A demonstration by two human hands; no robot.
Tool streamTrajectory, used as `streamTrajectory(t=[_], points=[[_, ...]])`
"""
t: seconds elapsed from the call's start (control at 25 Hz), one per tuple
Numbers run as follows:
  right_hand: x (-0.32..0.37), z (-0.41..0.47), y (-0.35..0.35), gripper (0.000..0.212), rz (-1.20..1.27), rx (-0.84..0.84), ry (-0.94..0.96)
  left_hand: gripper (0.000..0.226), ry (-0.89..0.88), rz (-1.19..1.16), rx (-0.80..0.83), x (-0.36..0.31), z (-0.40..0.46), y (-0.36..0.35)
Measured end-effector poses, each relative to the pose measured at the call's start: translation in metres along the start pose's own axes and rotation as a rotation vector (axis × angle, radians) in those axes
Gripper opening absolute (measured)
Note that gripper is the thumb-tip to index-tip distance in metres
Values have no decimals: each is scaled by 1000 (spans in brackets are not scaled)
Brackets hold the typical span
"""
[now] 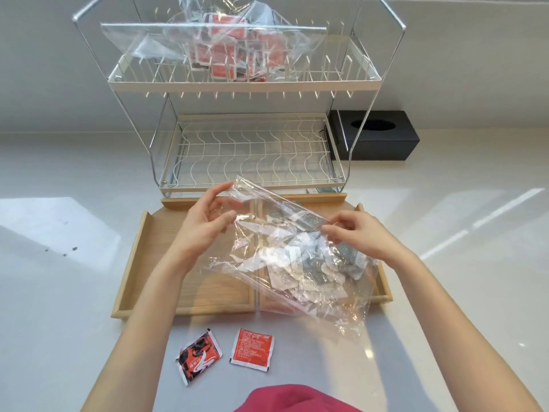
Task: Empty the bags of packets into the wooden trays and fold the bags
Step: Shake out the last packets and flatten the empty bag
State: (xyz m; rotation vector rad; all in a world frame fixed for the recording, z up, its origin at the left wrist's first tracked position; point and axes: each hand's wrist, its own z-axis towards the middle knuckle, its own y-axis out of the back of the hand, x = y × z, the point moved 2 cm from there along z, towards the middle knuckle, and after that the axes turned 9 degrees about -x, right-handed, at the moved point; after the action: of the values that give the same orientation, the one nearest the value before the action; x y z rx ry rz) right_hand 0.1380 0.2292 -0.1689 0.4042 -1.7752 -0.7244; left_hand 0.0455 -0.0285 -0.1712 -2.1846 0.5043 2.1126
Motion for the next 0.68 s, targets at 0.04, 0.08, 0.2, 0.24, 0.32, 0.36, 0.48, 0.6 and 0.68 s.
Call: streamTrajectory(t=[0.04, 0.08, 0.2, 0.24, 0.32, 0.36, 0.48, 0.6, 0.68], points=[[-3, -3, 5, 8, 13, -29, -11, 51, 5, -14, -12, -1, -1, 1], [-7, -7, 10, 7, 40, -62, -26, 51, 6, -19, -23, -2, -1, 3], [-20, -18, 28, 2, 151, -124, -63, 49, -5, -20, -38, -10, -5, 0], [-23, -21, 34, 4, 173, -139, -60, 48, -15, -25, -42, -13, -7, -4], [-30, -24, 48, 8, 199, -187, -38, 46, -47, -41, -51, -22, -12, -18], [-32, -24, 56, 8, 210, -213, -23, 46, -58, -46, -56, -26, -13, -25], [-44, -21, 87, 15, 214, -253, 21, 47, -78, -57, -90, -40, -20, -55], [-59, -19, 123, 21, 206, -251, 49, 50, -81, -98, -120, -49, -28, -92], [-71, -14, 146, 21, 203, -265, 67, 52, -64, -130, -130, -52, -30, -119]])
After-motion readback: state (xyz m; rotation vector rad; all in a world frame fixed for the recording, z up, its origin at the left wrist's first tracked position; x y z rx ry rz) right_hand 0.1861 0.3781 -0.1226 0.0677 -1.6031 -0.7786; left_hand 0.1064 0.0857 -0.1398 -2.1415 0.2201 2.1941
